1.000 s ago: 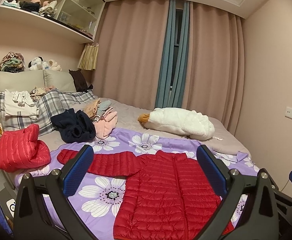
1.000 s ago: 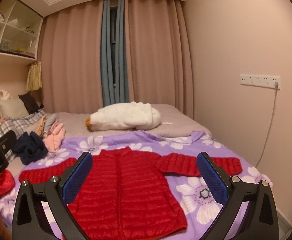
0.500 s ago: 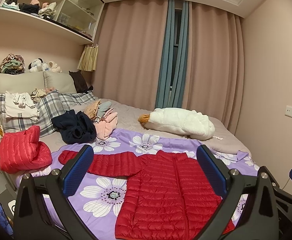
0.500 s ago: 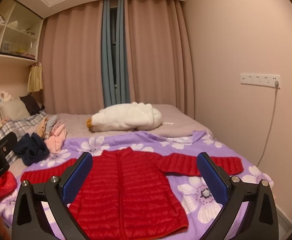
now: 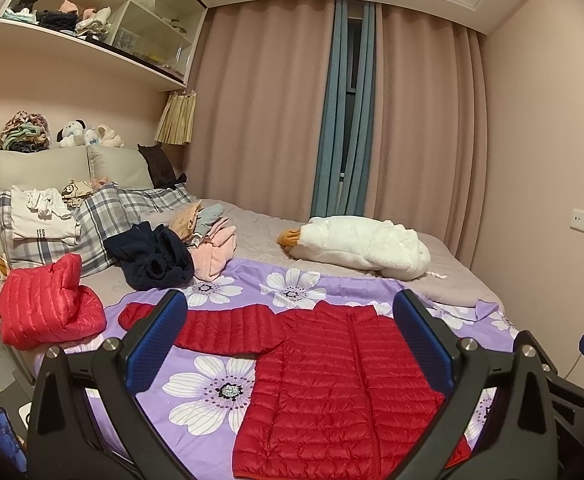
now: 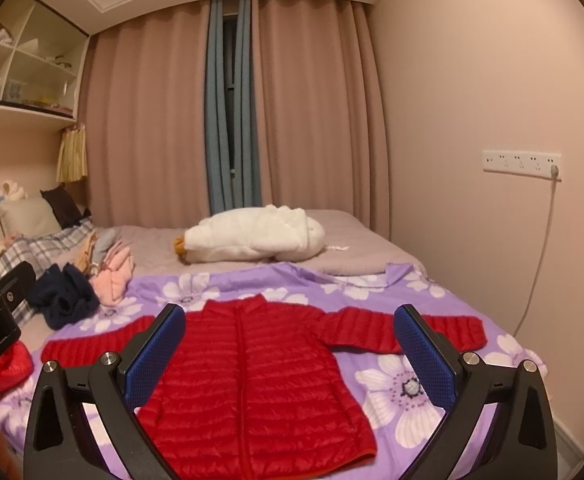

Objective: Fold large clothes

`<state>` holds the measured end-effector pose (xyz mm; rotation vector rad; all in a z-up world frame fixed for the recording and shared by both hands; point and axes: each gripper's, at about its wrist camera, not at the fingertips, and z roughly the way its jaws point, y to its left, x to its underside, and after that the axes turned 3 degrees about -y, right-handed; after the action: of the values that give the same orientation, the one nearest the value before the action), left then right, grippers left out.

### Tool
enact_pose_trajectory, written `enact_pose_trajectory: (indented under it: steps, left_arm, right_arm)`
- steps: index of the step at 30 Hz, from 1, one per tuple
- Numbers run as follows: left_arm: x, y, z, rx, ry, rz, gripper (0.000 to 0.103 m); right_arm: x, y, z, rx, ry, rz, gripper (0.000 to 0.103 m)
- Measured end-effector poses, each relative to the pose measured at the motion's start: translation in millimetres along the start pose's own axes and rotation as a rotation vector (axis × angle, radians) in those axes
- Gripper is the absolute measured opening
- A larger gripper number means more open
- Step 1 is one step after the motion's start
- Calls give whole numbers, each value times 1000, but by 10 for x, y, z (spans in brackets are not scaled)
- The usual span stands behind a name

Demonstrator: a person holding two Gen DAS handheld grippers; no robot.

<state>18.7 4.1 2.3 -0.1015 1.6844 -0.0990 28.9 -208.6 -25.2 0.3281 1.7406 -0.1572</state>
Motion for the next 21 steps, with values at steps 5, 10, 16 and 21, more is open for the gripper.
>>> enact_pose_trajectory:
  steps: [5, 10, 16, 21]
  left_arm:
    - [2, -7, 0, -1, -1, -1, 103]
    - [-3, -5, -2, -2, 1, 2, 103]
    - [-14, 2, -2, -2, -2, 0, 103]
    - [-9, 7, -5, -3, 3, 3, 103]
  right_arm:
    - [4, 13, -7, 3, 0, -6, 103]
    - [7, 20, -11, 1, 0, -9, 103]
    - [0, 21, -7, 0, -3, -14, 103]
    - [-1, 3, 3, 6, -1, -7, 103]
